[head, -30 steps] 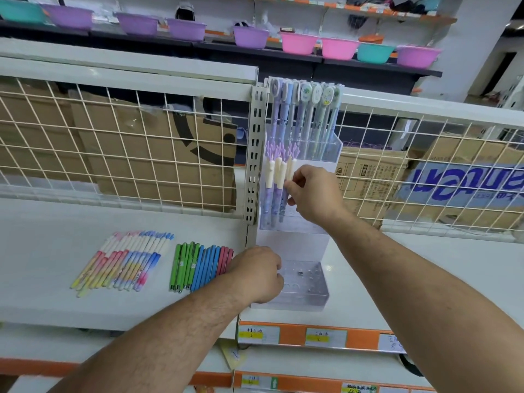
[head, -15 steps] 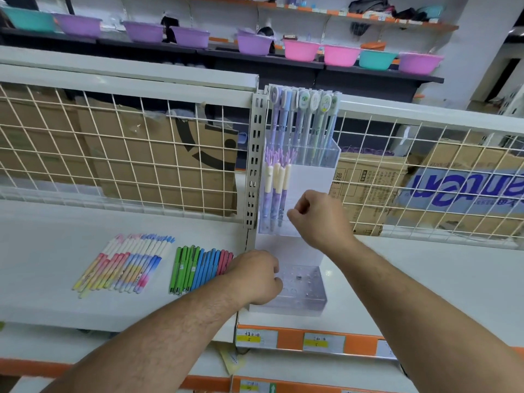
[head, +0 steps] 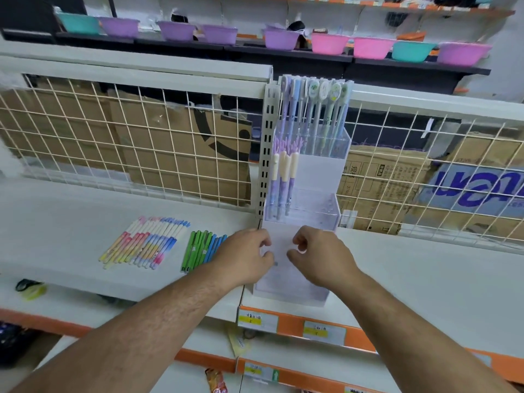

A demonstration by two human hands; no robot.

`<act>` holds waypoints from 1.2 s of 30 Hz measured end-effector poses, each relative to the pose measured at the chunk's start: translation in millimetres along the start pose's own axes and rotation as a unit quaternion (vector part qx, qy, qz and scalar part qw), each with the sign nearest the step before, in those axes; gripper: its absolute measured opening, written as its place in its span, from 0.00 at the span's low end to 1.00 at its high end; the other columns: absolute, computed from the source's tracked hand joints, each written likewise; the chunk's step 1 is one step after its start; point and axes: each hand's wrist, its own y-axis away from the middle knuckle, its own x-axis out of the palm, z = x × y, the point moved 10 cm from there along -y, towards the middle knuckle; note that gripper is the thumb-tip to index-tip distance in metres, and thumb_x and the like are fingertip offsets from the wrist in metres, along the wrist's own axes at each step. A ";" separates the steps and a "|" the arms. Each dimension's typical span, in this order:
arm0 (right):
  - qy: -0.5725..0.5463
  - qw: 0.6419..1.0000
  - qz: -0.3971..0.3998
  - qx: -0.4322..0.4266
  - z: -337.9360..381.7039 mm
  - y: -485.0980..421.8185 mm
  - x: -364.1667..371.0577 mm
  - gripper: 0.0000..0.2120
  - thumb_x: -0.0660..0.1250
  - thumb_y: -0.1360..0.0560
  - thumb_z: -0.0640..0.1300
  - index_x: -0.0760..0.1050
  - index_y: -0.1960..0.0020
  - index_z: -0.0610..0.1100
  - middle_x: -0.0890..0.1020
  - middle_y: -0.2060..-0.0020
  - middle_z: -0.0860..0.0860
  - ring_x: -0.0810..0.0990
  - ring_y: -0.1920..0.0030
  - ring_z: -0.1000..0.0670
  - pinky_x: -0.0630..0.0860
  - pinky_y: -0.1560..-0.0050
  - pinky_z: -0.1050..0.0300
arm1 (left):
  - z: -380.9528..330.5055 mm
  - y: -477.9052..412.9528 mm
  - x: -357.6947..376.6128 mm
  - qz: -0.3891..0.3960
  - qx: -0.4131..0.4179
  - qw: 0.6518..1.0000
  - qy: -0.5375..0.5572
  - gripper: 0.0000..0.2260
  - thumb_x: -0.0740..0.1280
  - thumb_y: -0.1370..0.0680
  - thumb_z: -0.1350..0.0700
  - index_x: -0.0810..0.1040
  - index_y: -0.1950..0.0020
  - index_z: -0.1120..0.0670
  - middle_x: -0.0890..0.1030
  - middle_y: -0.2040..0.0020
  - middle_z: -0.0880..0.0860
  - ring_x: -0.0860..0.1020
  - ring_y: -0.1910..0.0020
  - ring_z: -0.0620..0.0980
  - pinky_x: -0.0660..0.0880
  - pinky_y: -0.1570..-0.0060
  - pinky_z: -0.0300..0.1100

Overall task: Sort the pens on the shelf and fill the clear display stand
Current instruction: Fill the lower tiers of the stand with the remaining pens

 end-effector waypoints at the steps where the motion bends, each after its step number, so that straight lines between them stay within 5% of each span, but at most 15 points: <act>1: -0.004 1.000 0.003 -0.003 3.4 0.7 2.6 0.15 0.68 0.23 0.53 0.77 0.39 0.51 0.83 0.47 0.54 0.79 0.50 0.50 0.75 0.55 0.56 | 3.2 2.1 -1.7 0.001 -0.003 1.000 0.001 0.10 0.65 0.23 0.49 0.78 0.42 0.48 0.76 0.51 0.44 0.74 0.51 0.45 0.73 0.51 0.41; 10: -0.015 0.999 0.032 -0.015 62.5 -12.3 43.2 0.13 0.68 0.23 0.53 0.78 0.40 0.51 0.82 0.47 0.54 0.80 0.46 0.49 0.77 0.48 0.54 | 59.7 12.6 -31.6 -0.010 -0.014 1.000 0.013 0.03 0.65 0.23 0.50 0.77 0.53 0.48 0.78 0.55 0.45 0.78 0.56 0.48 0.78 0.53 0.46; 14: -0.011 0.999 0.029 -0.015 111.7 -26.6 69.4 0.10 0.69 0.24 0.52 0.78 0.45 0.51 0.82 0.51 0.53 0.80 0.49 0.48 0.78 0.50 0.53 | 115.6 16.6 -49.7 0.004 -0.024 1.000 0.006 0.07 0.66 0.23 0.49 0.78 0.47 0.48 0.80 0.50 0.47 0.78 0.50 0.49 0.77 0.49 0.48; 22: -0.017 0.998 0.059 -0.004 221.0 -50.5 140.6 0.09 0.68 0.24 0.51 0.76 0.45 0.51 0.82 0.50 0.54 0.81 0.50 0.47 0.73 0.60 0.60 | 250.6 24.1 -87.0 0.029 -0.049 0.998 -0.016 0.04 0.65 0.25 0.49 0.77 0.53 0.46 0.80 0.56 0.46 0.78 0.55 0.49 0.78 0.53 0.46; 26: -0.025 0.998 0.062 0.000 258.9 -57.1 165.8 0.09 0.67 0.24 0.50 0.77 0.45 0.49 0.83 0.50 0.52 0.81 0.50 0.47 0.79 0.52 0.52 | 304.7 28.6 -104.6 0.021 -0.058 0.997 -0.046 0.05 0.64 0.24 0.49 0.77 0.53 0.49 0.80 0.56 0.48 0.78 0.55 0.51 0.78 0.53 0.48; 36: -0.023 0.997 0.069 0.036 276.7 -70.4 179.6 0.06 0.66 0.23 0.50 0.76 0.47 0.51 0.82 0.55 0.55 0.82 0.61 0.54 0.80 0.57 0.54 | 372.6 17.8 -101.4 0.048 -0.160 0.985 -0.030 0.12 0.67 0.23 0.46 0.68 0.51 0.52 0.77 0.51 0.53 0.75 0.57 0.52 0.67 0.63 0.42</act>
